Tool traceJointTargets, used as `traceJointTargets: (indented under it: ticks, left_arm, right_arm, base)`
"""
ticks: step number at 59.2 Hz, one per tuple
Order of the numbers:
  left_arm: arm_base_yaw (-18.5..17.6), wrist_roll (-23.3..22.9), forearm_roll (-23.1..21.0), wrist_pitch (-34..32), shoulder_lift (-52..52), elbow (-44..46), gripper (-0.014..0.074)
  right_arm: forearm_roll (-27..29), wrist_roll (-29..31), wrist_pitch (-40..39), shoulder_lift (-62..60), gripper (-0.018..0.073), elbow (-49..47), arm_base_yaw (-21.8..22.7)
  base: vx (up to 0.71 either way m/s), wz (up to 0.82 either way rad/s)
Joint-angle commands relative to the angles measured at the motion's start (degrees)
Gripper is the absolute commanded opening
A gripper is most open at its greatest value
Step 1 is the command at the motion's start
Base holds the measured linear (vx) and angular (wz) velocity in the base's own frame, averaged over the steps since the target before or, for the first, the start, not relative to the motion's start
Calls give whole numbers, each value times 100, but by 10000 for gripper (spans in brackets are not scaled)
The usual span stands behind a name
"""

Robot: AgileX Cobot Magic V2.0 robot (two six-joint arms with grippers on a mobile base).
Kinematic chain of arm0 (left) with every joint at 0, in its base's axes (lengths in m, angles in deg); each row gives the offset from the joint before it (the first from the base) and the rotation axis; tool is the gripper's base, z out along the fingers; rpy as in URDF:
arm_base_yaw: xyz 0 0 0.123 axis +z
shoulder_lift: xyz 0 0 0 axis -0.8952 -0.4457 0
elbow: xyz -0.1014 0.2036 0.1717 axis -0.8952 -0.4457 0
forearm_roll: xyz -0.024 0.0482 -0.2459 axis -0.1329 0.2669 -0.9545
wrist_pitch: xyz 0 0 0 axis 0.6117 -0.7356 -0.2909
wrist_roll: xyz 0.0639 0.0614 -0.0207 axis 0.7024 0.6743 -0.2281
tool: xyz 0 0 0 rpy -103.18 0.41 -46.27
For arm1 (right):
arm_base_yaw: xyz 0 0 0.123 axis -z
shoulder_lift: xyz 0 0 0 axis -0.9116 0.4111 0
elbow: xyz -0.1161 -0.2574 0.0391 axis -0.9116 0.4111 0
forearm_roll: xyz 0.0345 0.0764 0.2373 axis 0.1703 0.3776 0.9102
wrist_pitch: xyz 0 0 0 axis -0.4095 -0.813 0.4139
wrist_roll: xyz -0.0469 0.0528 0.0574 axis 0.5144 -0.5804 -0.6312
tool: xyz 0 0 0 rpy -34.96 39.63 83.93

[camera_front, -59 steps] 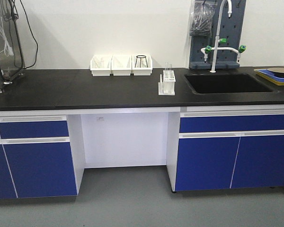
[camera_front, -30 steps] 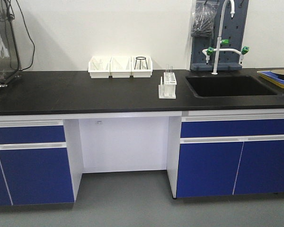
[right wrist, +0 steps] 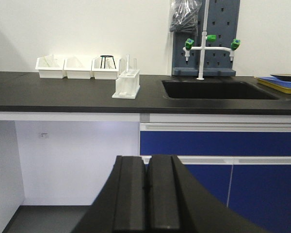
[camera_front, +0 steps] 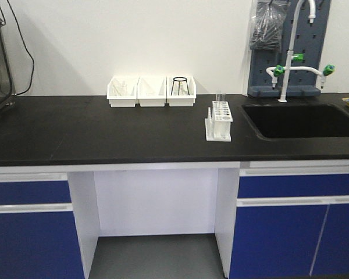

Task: Flip and reinsert test tube from rack
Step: 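Drive the base toward the white test tube rack on the bench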

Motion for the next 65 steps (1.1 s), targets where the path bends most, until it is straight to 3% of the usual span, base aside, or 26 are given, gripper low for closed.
traceJointTargets:
  ticks: [1, 65]
  left_arm:
    - [-28, -1, -21, -502, 69, -5, -6]
    - [-28, -1, -21, -502, 69, -5, -6]
  right_arm:
    - [0, 57, -465, -38, -8, -5, 37]
    - [0, 57, -465, -38, -8, -5, 37]
  base:
    - [53, 5]
    - [54, 2]
